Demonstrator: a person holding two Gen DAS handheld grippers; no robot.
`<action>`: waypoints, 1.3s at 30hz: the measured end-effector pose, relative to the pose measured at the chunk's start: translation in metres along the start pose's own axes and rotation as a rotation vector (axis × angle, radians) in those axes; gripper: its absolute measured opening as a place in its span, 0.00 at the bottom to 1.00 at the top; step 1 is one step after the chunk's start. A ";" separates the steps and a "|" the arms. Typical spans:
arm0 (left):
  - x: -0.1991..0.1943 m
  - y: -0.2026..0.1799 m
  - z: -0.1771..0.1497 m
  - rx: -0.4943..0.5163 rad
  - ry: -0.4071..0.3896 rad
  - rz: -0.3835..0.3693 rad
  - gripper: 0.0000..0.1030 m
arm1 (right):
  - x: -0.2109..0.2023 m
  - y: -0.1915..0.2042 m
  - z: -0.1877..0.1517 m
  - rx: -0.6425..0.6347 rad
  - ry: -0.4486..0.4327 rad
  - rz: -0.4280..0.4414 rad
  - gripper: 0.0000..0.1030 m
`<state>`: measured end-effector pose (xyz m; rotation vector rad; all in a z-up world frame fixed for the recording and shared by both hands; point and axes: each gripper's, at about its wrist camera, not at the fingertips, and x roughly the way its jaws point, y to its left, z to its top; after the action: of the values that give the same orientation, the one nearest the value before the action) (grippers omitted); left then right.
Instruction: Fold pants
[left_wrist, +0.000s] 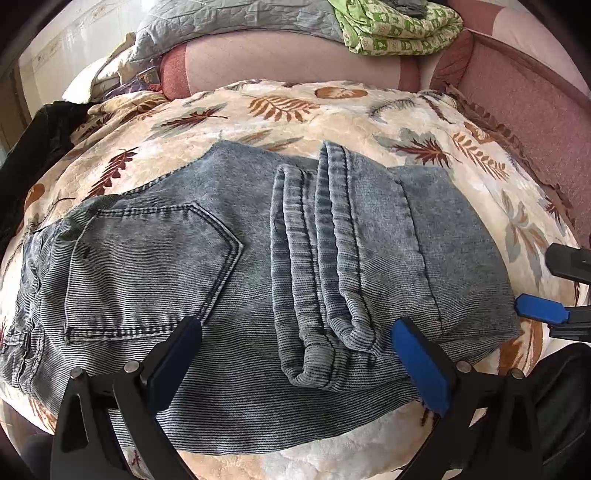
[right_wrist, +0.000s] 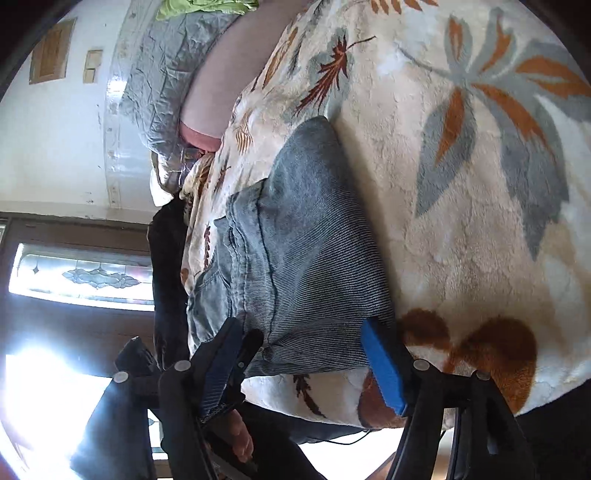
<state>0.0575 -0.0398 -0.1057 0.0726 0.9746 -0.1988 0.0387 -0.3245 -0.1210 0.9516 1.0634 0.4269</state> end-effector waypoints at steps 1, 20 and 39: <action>-0.002 0.001 0.000 -0.011 -0.014 0.003 1.00 | -0.003 0.008 -0.001 -0.036 -0.008 0.014 0.69; -0.059 0.050 -0.013 -0.103 -0.036 0.240 1.00 | -0.006 0.020 -0.020 -0.200 -0.133 0.153 0.80; -0.082 0.202 -0.072 -0.624 -0.134 0.120 1.00 | 0.018 0.040 -0.030 -0.285 -0.114 0.065 0.80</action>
<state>-0.0054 0.1798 -0.0842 -0.4478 0.8594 0.2135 0.0260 -0.2762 -0.1024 0.7485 0.8439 0.5559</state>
